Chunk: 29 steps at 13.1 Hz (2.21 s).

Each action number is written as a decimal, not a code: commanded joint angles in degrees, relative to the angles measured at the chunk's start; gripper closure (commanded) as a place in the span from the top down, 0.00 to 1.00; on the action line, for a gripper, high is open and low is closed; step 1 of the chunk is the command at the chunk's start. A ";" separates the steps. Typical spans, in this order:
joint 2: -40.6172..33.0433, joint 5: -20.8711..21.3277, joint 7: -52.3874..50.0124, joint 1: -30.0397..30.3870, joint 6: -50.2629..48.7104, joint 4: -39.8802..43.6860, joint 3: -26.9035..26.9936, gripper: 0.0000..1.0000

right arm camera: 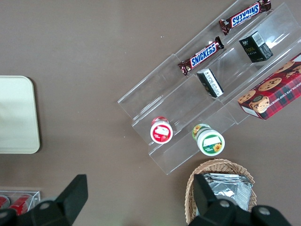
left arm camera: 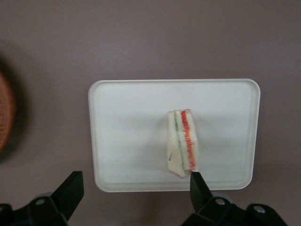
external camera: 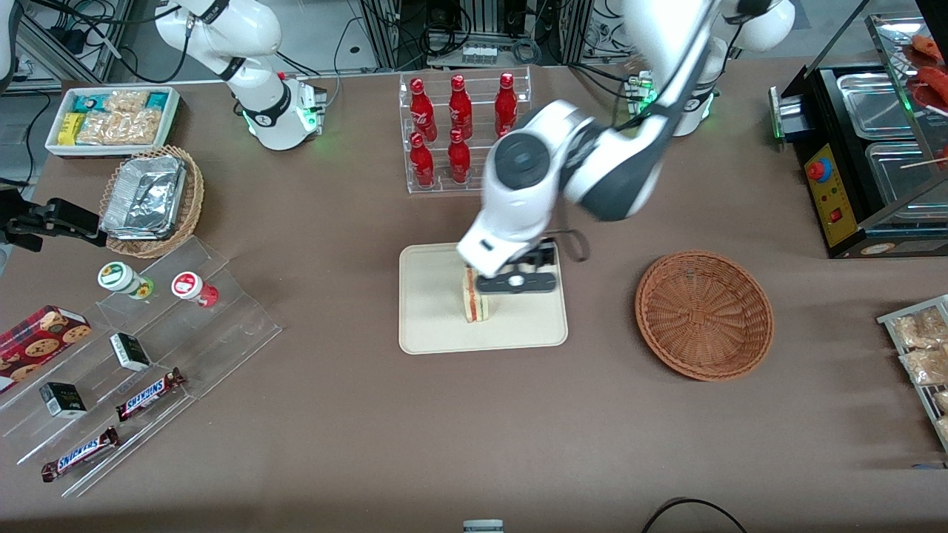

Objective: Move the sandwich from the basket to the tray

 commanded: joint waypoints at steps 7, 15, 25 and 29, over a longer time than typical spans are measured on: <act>-15.51 5.45 6.48 16.33 -16.18 -6.59 -0.31 1.00; -25.63 4.92 28.45 29.77 -16.80 -14.50 -0.31 1.00; -29.25 4.92 35.77 33.92 -14.16 -18.13 -0.58 1.00; -26.69 4.57 35.86 33.83 -14.68 -14.17 -1.28 1.00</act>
